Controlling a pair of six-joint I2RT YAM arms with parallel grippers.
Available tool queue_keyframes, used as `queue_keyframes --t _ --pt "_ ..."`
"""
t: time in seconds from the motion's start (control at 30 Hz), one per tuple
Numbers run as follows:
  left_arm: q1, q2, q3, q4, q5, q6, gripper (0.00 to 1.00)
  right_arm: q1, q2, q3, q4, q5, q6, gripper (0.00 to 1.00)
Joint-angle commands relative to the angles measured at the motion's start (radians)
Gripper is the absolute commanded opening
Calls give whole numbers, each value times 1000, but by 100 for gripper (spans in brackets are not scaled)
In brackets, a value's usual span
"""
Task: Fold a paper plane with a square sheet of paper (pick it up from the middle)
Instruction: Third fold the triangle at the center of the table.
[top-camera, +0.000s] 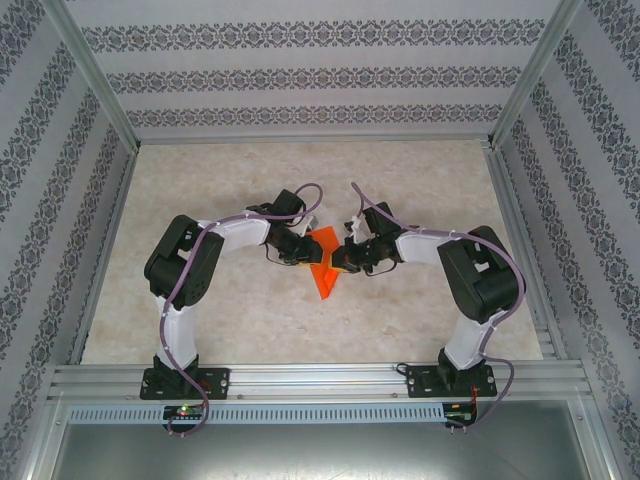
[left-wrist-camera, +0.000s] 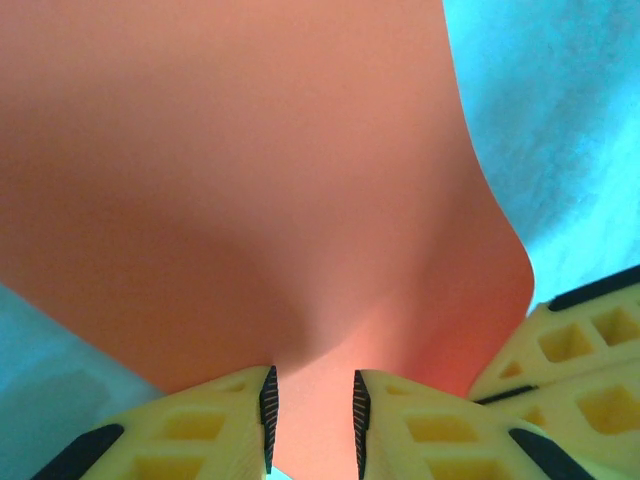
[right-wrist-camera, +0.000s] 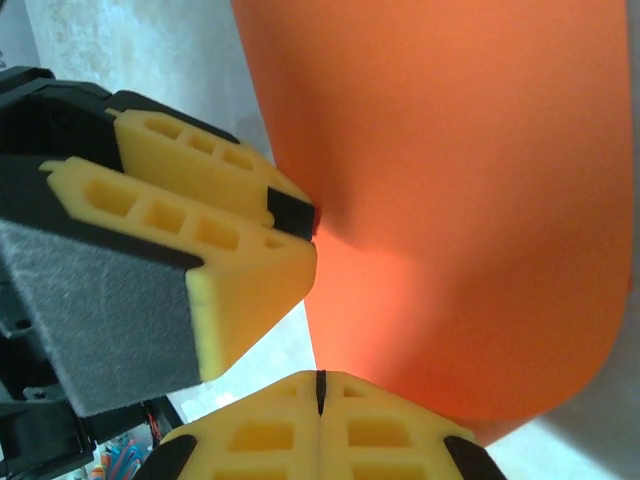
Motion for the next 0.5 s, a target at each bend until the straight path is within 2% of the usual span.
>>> queue_keyframes --t 0.0,0.2,0.47 --pt "-9 8 20 -11 27 13 30 18 28 25 24 14 12 0" --pt "-8 5 20 -5 39 8 29 23 62 44 37 20 19 0" --pt "2 -27 31 -1 51 -4 30 32 95 94 -77 84 -50 0"
